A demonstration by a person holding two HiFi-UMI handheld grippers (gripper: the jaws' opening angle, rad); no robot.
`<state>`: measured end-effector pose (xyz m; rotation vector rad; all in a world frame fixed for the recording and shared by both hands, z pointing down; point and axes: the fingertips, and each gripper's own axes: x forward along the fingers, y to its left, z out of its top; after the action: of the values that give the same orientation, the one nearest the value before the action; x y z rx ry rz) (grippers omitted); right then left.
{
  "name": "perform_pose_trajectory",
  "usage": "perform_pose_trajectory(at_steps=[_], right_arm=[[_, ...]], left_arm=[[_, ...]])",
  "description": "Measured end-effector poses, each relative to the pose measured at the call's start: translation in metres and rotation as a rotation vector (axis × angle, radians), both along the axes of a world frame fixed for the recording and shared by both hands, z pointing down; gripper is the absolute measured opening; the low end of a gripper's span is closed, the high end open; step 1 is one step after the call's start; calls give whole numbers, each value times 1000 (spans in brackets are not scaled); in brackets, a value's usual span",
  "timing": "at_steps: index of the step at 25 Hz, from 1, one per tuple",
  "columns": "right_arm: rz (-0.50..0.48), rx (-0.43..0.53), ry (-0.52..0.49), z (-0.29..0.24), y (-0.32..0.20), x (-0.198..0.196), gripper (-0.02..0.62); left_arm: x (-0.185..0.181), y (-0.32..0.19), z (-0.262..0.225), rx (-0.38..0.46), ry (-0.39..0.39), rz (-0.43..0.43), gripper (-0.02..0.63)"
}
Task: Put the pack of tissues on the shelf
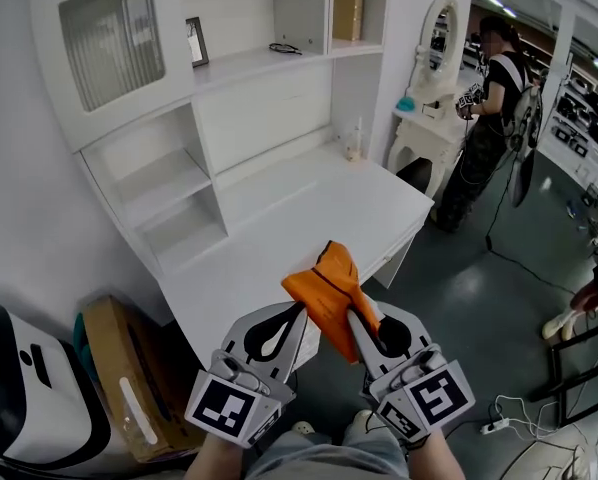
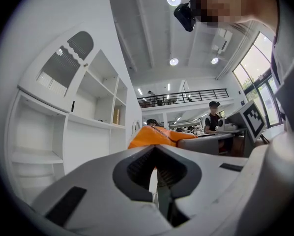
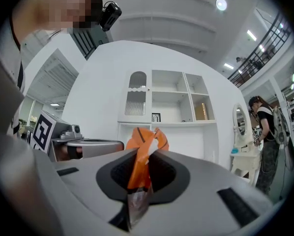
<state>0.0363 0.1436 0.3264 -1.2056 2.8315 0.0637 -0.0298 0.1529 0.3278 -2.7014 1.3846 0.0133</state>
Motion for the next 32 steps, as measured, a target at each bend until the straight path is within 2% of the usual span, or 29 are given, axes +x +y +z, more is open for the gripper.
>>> perform_pose_trajectory(at_steps=[3,6,8,13,23,32], right_arm=[[15,-16,9,1,1,1,49],[17,-16,31,3,-1,1,49],[16,-10,40,3,-4,1,49],[10,-2,67,2,-24,-1,48],[-135,1,72,-7,-79,3,44],[-199,10,56,-13,-141,26,44]], left_arm=[[0,-1,0,-13,11,21,31],[-2,-7,-6,43,31,27,31],[-2,-11,-6,49,37,27,31],[-7,-27,-7,48,30,-5,31],[-1,-81,-21,62,32,-117,31],[22,-136,-24,65,21,-187,31]])
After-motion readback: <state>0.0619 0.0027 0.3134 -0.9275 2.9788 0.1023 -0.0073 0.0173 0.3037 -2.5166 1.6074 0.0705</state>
